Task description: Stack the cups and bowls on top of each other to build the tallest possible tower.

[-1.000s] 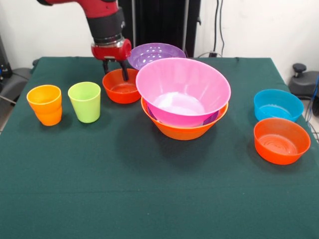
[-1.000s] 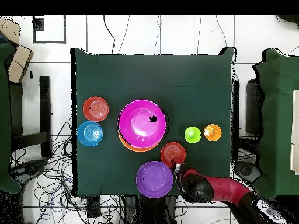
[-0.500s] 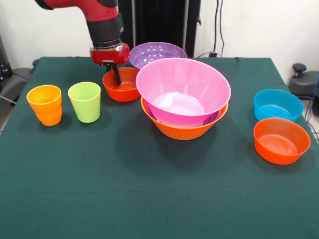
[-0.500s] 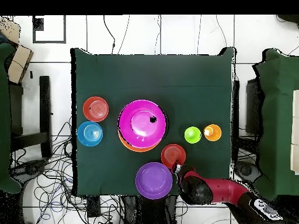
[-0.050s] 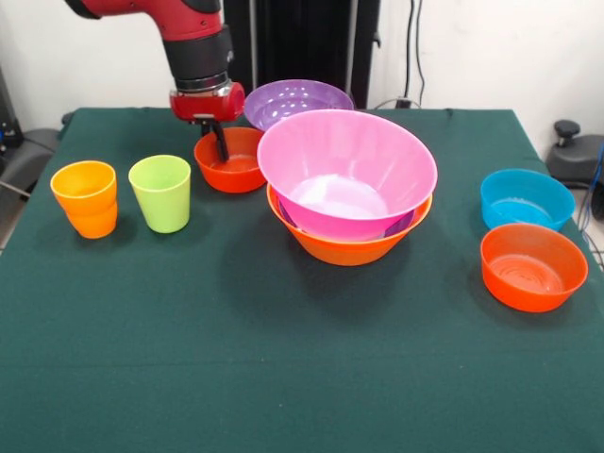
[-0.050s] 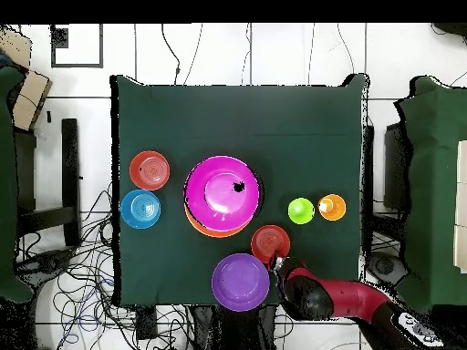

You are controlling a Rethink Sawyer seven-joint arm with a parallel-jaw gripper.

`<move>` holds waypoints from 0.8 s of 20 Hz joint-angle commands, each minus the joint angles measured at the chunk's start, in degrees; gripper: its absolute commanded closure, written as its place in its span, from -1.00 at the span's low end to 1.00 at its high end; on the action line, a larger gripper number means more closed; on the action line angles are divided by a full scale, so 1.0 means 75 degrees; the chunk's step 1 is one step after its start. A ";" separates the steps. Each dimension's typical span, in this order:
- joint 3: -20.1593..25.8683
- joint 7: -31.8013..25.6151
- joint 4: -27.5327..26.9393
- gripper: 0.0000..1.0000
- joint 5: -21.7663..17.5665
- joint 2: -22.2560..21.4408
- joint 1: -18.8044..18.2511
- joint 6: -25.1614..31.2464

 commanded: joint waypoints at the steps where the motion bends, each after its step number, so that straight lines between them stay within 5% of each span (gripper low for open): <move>1: 0.0720 -0.0279 -0.1140 1.00 -0.0007 0.0848 0.0105 0.1103; 9: 0.1459 -0.0432 0.0159 1.00 0.1059 -0.1094 -0.0178 0.2417; 16: 0.1902 -0.0463 0.0351 1.00 0.1737 -0.1796 -0.0324 0.3124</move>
